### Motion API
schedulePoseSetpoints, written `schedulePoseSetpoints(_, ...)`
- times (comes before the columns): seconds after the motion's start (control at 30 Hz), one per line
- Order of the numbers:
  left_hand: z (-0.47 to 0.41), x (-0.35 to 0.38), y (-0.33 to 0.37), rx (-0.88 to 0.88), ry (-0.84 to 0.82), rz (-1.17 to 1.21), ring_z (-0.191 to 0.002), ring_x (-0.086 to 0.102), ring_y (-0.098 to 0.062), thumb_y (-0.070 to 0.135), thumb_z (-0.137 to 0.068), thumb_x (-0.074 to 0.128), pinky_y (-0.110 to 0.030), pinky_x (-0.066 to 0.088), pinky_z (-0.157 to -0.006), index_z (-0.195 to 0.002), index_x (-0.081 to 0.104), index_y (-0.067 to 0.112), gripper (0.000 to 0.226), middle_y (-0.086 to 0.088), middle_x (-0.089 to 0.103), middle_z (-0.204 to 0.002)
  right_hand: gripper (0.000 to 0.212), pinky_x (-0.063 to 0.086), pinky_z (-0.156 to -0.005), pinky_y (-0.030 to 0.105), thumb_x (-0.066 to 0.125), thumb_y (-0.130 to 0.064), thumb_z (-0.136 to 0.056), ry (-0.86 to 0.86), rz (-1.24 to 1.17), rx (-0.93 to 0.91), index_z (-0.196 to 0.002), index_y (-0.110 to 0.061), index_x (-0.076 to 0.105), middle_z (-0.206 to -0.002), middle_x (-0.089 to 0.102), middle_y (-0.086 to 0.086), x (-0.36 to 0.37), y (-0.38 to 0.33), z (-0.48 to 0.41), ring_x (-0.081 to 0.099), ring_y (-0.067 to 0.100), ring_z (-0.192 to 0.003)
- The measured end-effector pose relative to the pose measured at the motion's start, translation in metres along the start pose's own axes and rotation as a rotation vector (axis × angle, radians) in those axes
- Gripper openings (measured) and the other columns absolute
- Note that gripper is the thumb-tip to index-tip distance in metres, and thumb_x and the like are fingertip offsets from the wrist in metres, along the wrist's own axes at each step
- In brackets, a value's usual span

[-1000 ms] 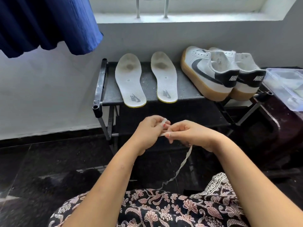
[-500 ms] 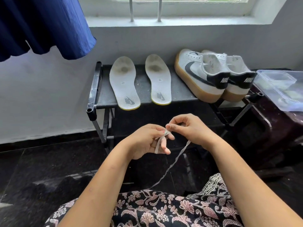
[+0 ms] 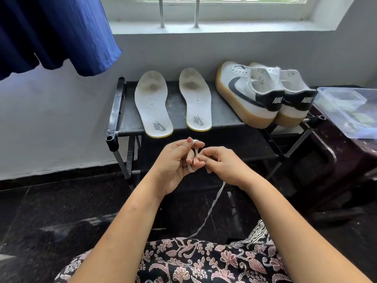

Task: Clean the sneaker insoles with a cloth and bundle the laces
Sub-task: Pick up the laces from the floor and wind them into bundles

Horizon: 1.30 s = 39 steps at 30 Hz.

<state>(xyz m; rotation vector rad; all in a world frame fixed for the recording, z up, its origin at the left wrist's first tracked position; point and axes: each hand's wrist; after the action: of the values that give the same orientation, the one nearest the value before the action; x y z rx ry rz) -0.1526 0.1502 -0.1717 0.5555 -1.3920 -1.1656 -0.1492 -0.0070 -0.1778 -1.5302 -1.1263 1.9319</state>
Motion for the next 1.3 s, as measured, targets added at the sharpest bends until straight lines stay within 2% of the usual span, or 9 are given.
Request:
schedulePoseSetpoints(0.1,-0.001,-0.001,-0.002,0.077,0.044,0.002,-0.06,0.067,-0.012,0.025,-0.097,0.043,-0.028,0.055,-0.063,-0.091,0.065,0.006,0.029,0.003,0.058,-0.052,0.024,0.035,-0.055,0.016,0.048,-0.024,-0.094,-0.078,0.047,0.009,-0.077,-0.017,0.064,-0.062,0.058,0.0,0.009,-0.003,-0.001,0.045,-0.002,-0.051)
schedulePoseSetpoints(0.2,-0.004,-0.004,-0.004,0.122,0.079,0.04,-0.085,0.071,-0.014,0.02,-0.099,0.042,-0.024,0.057,-0.077,-0.1,0.065,0.007,0.027,-0.002,0.074,-0.081,0.024,0.034,-0.054,0.015,0.049,-0.025,-0.095,-0.132,0.075,0.02,-0.075,-0.019,0.063,-0.058,0.054,-0.006,0.014,-0.006,-0.002,0.046,-0.001,-0.049)
schedulePoseSetpoints(0.37,-0.01,-0.01,-0.011,0.167,0.177,-0.14,-0.108,0.064,-0.009,0.014,-0.101,0.038,-0.016,0.05,-0.085,-0.119,0.055,0.01,0.025,0.0,0.071,-0.103,0.03,0.032,-0.05,0.01,0.051,-0.034,-0.095,-0.238,0.031,0.017,-0.073,-0.02,0.064,-0.058,0.05,-0.008,0.013,-0.009,0.001,0.043,-0.003,-0.049)
schedulePoseSetpoints(0.47,-0.014,-0.017,-0.02,0.159,0.199,-0.522,-0.108,0.061,-0.007,0.016,-0.101,0.04,-0.026,0.049,-0.093,-0.117,0.059,0.014,0.025,0.007,0.069,-0.103,0.03,0.032,-0.053,0.014,0.053,-0.033,-0.095,-0.19,-0.055,-0.008,-0.068,-0.023,0.064,-0.057,0.047,-0.008,0.009,-0.009,0.001,0.041,0.0,-0.052)
schedulePoseSetpoints(0.57,-0.009,-0.015,-0.022,0.029,0.042,-0.694,-0.085,0.065,0.0,0.014,-0.099,0.041,-0.03,0.043,-0.094,-0.091,0.067,0.019,0.028,0.01,0.07,-0.084,0.029,0.037,-0.061,0.025,0.054,-0.031,-0.094,-0.057,-0.109,-0.021,-0.07,-0.019,0.066,-0.062,0.055,0.004,0.001,-0.004,-0.001,0.046,0.008,-0.062)
schedulePoseSetpoints(0.73,0.0,-0.006,-0.011,-0.195,-0.176,-0.468,-0.092,0.07,-0.019,0.015,-0.103,0.03,-0.022,0.048,-0.085,-0.107,0.062,0.004,0.034,-0.007,0.067,-0.065,0.025,0.041,-0.064,0.018,0.057,-0.027,-0.093,0.102,-0.124,-0.007,-0.07,-0.02,0.066,-0.059,0.061,-0.006,-0.007,0.004,-0.002,0.051,0.002,-0.061)
schedulePoseSetpoints(0.8,0.003,-0.004,-0.007,-0.202,-0.175,-0.419,-0.081,0.072,-0.019,0.014,-0.103,0.028,-0.018,0.049,-0.074,-0.106,0.06,-0.001,0.035,-0.003,0.056,-0.051,0.025,0.041,-0.063,0.02,0.057,-0.028,-0.093,0.122,-0.149,-0.002,-0.071,-0.018,0.066,-0.057,0.061,-0.001,-0.006,0.004,-0.002,0.05,0.006,-0.06)
schedulePoseSetpoints(1.03,0.005,0.0,0.001,-0.124,-0.133,-0.187,-0.059,0.066,-0.016,0.017,-0.102,0.031,-0.026,0.054,-0.074,-0.094,0.063,0.001,0.037,0.003,0.037,-0.04,0.025,0.042,-0.063,0.021,0.057,-0.033,-0.092,0.204,-0.16,0.018,-0.078,-0.017,0.069,-0.071,0.064,0.011,0.001,0.005,-0.005,0.051,0.006,-0.065)
schedulePoseSetpoints(1.3,0.002,-0.004,0.007,0.05,0.026,0.161,-0.071,0.068,-0.015,0.016,-0.1,0.033,-0.024,0.056,-0.072,-0.104,0.063,0.004,0.033,0.002,0.067,-0.064,0.027,0.036,-0.055,0.02,0.051,-0.031,-0.094,-0.018,-0.076,0.074,-0.077,-0.019,0.068,-0.061,0.058,-0.002,0.017,0.004,-0.006,0.044,0.002,-0.053)
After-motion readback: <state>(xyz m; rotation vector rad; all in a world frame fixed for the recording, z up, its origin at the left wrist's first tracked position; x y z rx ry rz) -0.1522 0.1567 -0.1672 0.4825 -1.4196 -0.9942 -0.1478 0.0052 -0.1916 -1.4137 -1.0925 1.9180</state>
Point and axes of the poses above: each hand's wrist, its own z-axis away from the middle knuckle, its own x-axis out of the palm, y = z × x
